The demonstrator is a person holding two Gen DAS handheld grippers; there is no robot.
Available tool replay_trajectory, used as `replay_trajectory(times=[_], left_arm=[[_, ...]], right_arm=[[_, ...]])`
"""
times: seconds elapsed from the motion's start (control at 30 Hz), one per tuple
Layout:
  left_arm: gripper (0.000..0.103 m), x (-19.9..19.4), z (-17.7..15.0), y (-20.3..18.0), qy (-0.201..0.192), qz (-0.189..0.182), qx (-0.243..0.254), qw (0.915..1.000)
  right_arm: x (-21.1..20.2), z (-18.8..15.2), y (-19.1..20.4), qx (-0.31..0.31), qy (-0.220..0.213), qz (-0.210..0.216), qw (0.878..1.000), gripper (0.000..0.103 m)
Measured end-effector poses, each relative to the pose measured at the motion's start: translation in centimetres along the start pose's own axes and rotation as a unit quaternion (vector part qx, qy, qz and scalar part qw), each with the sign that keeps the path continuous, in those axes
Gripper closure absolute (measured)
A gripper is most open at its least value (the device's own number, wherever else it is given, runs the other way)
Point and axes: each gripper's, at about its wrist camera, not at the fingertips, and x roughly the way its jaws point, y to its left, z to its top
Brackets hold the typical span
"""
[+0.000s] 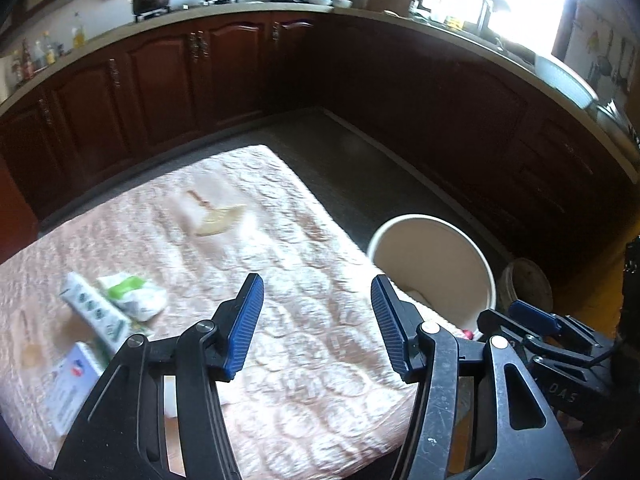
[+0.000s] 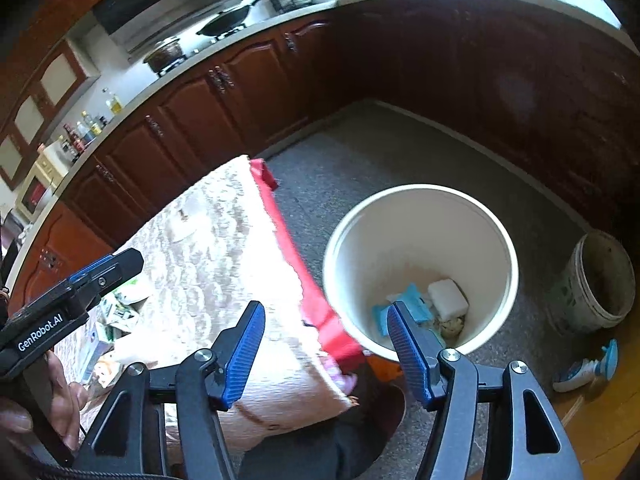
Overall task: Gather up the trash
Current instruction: 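Move both open tools back over the trash on the table, then grasp the white medicine box with the left tool while the right tool grasps the white sponge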
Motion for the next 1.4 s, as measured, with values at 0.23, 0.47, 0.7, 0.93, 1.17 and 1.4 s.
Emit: replay_trajectory(times=[0.23, 0.47, 0.7, 0.93, 1.17, 1.4], left_arm=[[0.049, -2.1, -0.9, 3.5, -0.014, 0.025, -0.025, 0.9993], [0.048, -4.3, -2.1, 7.5, -0.017, 0.042, -0.046, 0.9979], [0.043, -5.9, -4.0, 12.4, -0.002, 0.05, -0.063, 0.9968], [0.041, -6.5, -6.6, 18.0, 0.023, 0.063, -0.07, 0.9953], [0.034, -5.6, -9.1, 21.7, 0.058, 0.074, -0.064, 0.9935], [0.032, -3.5, -10.1, 22.7, 0.086, 0.086, -0.035, 0.9919]], right_arm=[[-0.3, -0.1, 3.6, -0.032, -0.007, 0.017, 0.999, 0.038], [0.0, -0.4, 7.6, -0.066, -0.003, 0.04, 0.997, 0.036], [1.4, -1.4, 11.8, -0.1, 0.017, 0.068, 0.993, 0.035], [3.8, -2.9, 15.4, -0.132, 0.057, 0.093, 0.985, 0.033], [6.8, -4.6, 18.3, -0.157, 0.096, 0.1, 0.978, 0.032], [10.4, -5.4, 21.7, -0.17, 0.143, 0.108, 0.969, 0.029]])
